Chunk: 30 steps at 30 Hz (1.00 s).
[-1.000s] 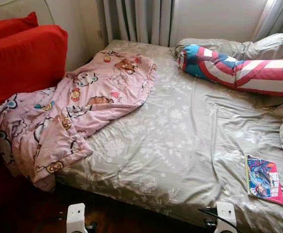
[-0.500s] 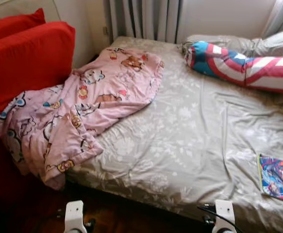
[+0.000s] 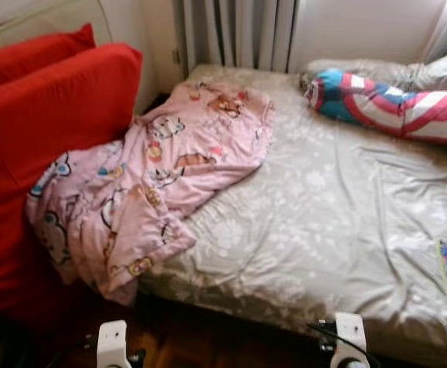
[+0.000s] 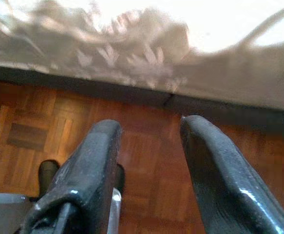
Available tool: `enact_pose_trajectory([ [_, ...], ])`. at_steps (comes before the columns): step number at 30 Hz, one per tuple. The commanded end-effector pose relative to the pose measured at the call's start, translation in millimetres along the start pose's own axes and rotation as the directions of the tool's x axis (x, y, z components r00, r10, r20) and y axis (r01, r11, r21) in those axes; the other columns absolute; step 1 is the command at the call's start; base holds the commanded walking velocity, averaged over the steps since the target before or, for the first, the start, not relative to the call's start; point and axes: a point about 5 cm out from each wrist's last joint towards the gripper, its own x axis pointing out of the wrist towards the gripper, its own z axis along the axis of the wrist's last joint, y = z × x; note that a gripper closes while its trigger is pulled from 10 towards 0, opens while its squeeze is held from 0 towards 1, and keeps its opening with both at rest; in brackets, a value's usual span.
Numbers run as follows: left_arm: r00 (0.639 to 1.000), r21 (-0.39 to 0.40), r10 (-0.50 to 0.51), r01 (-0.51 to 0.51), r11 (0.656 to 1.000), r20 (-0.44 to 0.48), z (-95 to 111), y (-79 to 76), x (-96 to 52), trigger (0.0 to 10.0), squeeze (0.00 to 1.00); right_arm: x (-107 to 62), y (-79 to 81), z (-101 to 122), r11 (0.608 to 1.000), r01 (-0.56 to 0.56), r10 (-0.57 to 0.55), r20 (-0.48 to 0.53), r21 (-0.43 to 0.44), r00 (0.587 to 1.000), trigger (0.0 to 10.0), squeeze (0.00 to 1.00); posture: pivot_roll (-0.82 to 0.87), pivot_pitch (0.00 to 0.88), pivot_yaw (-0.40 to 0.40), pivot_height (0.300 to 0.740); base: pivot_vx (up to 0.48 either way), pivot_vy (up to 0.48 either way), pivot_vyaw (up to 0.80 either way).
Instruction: Clean up the room
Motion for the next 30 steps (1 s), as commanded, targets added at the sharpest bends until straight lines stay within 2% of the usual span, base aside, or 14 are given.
enact_pose_trajectory([
  [1, 1.0, 0.01, 0.015, -0.015, 1.0, -0.014, -3.5, 6.8, -1.0, 10.0, 0.0, -0.6, 2.9, -4.0, 1.0, -0.007, 0.007, -0.012, 0.004, 1.0, 10.0, 0.0, 0.03, 0.036, -0.004, 0.74, 0.0, 0.48, 0.0],
  [11, 1.0, 0.007, 0.016, -0.015, 1.0, -0.025, -8.0, 7.1, -2.0, 10.0, 0.0, -1.9, 1.7, -8.6, 1.0, -0.011, 0.011, -0.022, -0.007, 1.0, 10.0, 0.0, 0.03, 0.0, -0.007, 0.74, 0.0, 0.451, 0.0],
  [28, 1.0, 0.029, 0.002, -0.002, 1.0, -0.013, -6.0, 6.7, -1.8, 10.0, 0.0, -2.1, 9.2, -12.6, 1.0, -0.022, 0.021, -0.041, -0.02, 0.999, 10.0, 0.0, 0.05, 0.0, 0.008, 0.74, 0.0, 0.0, 0.0],
  [30, 1.0, 0.006, 0.012, -0.012, 1.0, -0.005, -4.3, 5.9, -1.4, 10.0, 0.0, -1.7, 6.8, -10.1, 1.0, -0.014, 0.013, -0.031, -0.022, 0.999, 10.0, 0.0, 0.05, 0.0, -0.005, 0.74, 0.0, 0.0, 0.0],
])
